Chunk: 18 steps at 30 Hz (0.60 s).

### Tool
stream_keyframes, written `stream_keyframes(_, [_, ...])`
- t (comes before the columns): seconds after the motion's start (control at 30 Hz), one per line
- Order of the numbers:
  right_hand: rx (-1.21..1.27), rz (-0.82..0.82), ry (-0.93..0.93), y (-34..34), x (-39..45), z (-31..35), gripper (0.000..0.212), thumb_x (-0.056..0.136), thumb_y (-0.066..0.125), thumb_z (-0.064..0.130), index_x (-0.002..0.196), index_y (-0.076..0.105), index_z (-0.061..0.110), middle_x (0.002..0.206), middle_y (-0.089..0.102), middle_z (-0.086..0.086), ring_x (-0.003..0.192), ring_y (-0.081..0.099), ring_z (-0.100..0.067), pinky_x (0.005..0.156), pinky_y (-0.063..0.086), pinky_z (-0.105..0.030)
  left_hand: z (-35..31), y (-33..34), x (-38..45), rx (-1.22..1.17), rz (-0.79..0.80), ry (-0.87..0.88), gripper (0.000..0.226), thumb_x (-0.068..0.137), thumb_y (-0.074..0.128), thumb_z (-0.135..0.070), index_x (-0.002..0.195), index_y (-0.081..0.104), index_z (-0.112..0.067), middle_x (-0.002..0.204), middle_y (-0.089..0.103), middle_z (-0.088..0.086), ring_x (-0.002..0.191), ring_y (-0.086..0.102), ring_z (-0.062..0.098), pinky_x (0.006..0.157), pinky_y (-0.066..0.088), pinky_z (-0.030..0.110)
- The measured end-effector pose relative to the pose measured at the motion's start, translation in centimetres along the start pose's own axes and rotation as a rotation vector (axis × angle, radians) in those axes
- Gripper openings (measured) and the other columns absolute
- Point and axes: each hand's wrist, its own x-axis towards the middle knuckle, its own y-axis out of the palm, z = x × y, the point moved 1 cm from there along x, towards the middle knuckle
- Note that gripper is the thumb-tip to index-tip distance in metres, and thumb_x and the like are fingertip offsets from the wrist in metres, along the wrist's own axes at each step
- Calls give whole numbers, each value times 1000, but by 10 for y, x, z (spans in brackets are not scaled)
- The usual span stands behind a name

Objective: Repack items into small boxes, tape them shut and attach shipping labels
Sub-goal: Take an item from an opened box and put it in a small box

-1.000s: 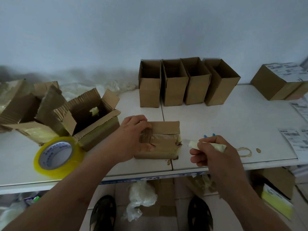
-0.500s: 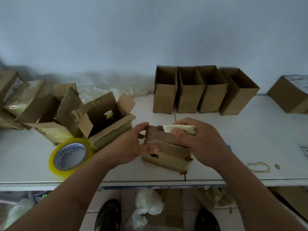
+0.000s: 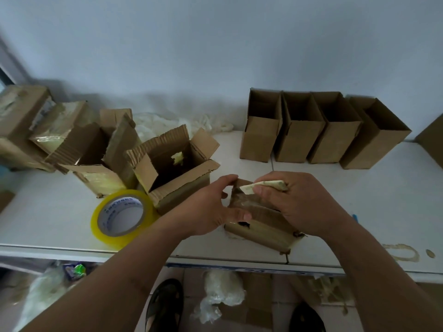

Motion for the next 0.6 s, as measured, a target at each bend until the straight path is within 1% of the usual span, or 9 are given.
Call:
stream_keyframes(0.07, [5,-11,-1,-1,-1,-1,12,96,54,37,99,66,40,91,65,22,88,59,4,72,39,-6,0,0,0,-2,-6,6,97,71,79,-55,150,24,-40,142,44,-13,124,45,8,104,44,34])
stream_keyframes(0.17, [14,-1,5,-2,-3,-2,13,95,53,38,99,66,40,89,63,24,88,57,6,70,39,-4,0,1,0,-5,-6,7,96,72,79,-55,149,24,-41,140,46,-13,121,47,8,101,45,33])
stream_keyframes(0.27, [-51,-14,-10,-1,-4,-2,20,96,53,36,106,70,32,92,63,20,85,57,2,71,36,-6,0,1,1,4,-6,-5,96,71,79,-56,148,24,-42,137,48,-11,119,48,8,100,46,35])
stream_keyframes(0.4, [-128,-12,-35,-4,-8,-4,23,98,52,35,110,70,27,92,60,19,81,53,7,71,34,-4,-1,1,0,18,-3,-8,93,73,77,-56,147,23,-44,132,50,-11,114,50,7,98,49,38])
stream_keyframes(0.5, [-124,9,0,-17,-19,-12,20,98,53,35,105,71,30,91,65,19,84,57,5,70,36,-6,0,1,-1,17,0,-19,89,74,75,-58,145,22,-48,129,51,-10,113,52,9,96,51,41])
stream_keyframes(0.53, [-141,28,17,-23,-25,-17,18,98,53,35,101,70,33,89,66,19,84,57,4,69,37,-6,0,1,-1,23,2,-22,89,75,73,-60,145,21,-48,130,51,-10,112,53,9,97,51,41])
stream_keyframes(0.6, [-180,56,48,-35,-38,-27,18,97,52,35,85,64,41,80,64,19,82,56,4,66,37,-8,-2,1,-1,30,9,-26,88,77,71,-59,147,20,-46,130,50,-8,112,53,10,97,50,39])
